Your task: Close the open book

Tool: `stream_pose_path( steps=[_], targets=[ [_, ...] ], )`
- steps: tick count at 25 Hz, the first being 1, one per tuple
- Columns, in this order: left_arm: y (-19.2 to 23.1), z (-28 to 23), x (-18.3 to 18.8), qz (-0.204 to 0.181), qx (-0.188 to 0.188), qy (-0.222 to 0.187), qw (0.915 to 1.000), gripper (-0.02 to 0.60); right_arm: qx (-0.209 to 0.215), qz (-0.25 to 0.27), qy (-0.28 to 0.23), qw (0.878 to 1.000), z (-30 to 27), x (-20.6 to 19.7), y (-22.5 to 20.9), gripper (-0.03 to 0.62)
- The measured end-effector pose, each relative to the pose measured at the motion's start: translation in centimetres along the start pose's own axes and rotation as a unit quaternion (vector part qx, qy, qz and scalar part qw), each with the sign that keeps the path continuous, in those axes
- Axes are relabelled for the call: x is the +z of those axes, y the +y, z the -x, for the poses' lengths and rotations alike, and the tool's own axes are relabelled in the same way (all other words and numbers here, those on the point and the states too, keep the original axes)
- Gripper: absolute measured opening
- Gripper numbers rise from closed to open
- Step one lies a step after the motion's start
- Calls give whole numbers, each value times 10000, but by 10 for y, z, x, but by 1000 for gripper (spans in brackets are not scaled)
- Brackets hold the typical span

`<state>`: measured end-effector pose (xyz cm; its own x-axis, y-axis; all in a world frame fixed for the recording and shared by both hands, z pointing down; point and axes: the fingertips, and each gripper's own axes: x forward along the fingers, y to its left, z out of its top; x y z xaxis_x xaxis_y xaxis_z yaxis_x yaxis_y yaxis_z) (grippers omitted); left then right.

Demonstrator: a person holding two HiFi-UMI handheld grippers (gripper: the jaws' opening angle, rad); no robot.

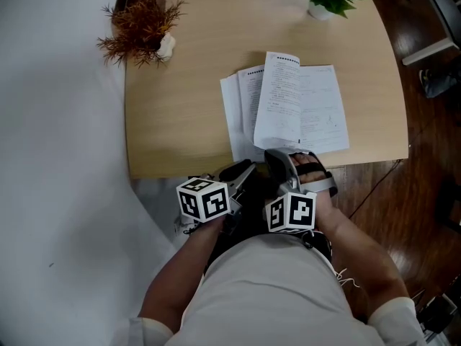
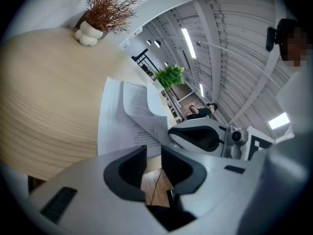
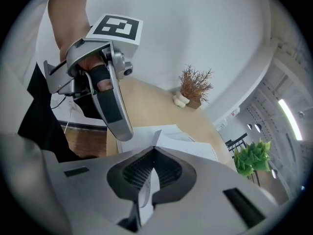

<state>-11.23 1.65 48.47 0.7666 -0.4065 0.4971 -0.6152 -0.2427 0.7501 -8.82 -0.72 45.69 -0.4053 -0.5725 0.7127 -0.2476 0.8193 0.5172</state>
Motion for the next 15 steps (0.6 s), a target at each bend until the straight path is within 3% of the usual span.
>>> stream_pose_path(
  steps=[15],
  targets=[
    [-20,-27,6,-95,-94,84,9999,67,-534,-856,87,9949,33,-44,-34,2]
  ],
)
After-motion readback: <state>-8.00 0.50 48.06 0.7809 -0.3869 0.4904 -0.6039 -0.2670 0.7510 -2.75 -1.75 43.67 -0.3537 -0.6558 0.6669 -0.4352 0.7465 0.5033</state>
